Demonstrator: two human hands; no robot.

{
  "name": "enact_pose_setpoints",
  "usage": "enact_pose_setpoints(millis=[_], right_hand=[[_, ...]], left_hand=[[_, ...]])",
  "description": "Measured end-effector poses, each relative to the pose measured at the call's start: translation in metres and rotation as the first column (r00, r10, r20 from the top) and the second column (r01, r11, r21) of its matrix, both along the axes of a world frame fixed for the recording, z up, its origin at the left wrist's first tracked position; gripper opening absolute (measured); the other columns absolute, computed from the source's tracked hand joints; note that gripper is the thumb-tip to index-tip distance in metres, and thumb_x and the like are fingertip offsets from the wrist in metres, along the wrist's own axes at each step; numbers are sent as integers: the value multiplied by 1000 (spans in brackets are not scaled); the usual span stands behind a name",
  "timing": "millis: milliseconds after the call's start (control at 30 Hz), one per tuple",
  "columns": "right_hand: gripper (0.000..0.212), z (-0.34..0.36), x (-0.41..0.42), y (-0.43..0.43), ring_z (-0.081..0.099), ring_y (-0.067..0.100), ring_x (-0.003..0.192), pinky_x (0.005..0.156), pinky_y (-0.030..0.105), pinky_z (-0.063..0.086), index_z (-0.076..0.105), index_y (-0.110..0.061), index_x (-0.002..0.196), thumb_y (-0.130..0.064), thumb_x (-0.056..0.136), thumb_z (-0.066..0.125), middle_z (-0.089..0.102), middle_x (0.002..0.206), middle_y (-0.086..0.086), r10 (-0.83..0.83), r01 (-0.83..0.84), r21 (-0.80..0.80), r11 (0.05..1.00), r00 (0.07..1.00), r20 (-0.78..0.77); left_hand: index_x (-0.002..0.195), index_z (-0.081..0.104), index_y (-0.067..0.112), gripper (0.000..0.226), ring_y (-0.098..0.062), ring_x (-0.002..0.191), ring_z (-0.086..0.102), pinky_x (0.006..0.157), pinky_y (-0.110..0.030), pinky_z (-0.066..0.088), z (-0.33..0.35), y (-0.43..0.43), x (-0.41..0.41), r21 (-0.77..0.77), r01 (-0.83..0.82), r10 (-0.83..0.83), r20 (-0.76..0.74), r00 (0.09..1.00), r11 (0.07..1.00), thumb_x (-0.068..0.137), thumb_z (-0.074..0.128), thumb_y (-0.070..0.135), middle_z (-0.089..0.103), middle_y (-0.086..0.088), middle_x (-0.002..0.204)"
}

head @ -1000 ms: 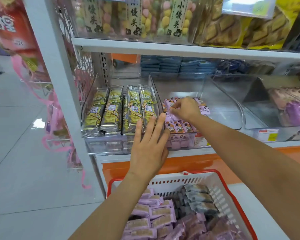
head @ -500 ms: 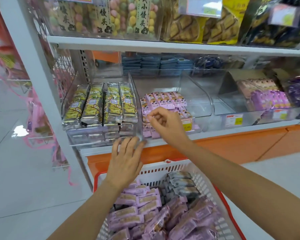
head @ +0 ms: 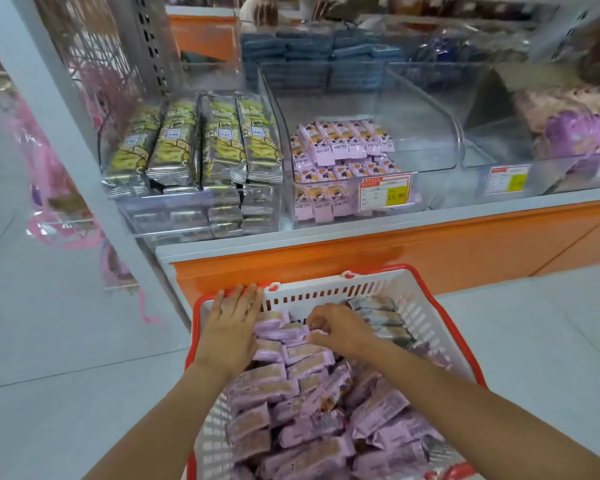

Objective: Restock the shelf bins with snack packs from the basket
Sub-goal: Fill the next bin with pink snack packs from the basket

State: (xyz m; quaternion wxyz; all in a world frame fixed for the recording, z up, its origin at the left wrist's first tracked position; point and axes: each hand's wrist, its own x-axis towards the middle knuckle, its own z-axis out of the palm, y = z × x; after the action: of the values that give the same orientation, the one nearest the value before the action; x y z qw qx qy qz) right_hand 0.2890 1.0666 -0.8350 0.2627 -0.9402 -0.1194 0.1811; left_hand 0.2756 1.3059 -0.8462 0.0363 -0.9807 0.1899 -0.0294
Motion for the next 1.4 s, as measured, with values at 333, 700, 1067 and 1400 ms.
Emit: enact_pose_setpoints(millis=[333,700,1067,1400], right_hand=[[28,-37,-9,-2,55,17,90,72,26,43,65,-15,101,-14,76,77,62,106,2,82,-110,-196,974,986,-144],[22,33,3,-6,57,9,78,73,22,50,67,-17,103,-21,84,75,56,91,-3,-73,62,238,969,996,41],[61,118,-10,-15,60,16,91,82,27,52,45,-17,128,-11,79,80,59,107,7,-264,121,708,695,960,95],[29,189,-19,-36,62,22,91,78,30,55,57,-15,108,-12,85,74,65,102,6,-317,16,651,759,882,348]], left_hand=[[154,11,11,96,-32,149,23,123,-51,9,-14,-2,1,-47,-34,33,-34,999,998,81,72,31,27,-12,160],[146,47,17,49,-23,131,39,115,-39,27,14,-25,4,-524,30,-80,-72,994,851,99,44,32,51,-3,140],[93,59,20,15,-7,73,51,69,-26,43,103,-73,5,-971,-108,-270,-165,948,214,103,50,24,58,-1,77],[121,60,10,36,-14,104,59,93,-40,49,168,-102,10,-977,144,-29,141,990,156,99,45,34,63,-1,110]])
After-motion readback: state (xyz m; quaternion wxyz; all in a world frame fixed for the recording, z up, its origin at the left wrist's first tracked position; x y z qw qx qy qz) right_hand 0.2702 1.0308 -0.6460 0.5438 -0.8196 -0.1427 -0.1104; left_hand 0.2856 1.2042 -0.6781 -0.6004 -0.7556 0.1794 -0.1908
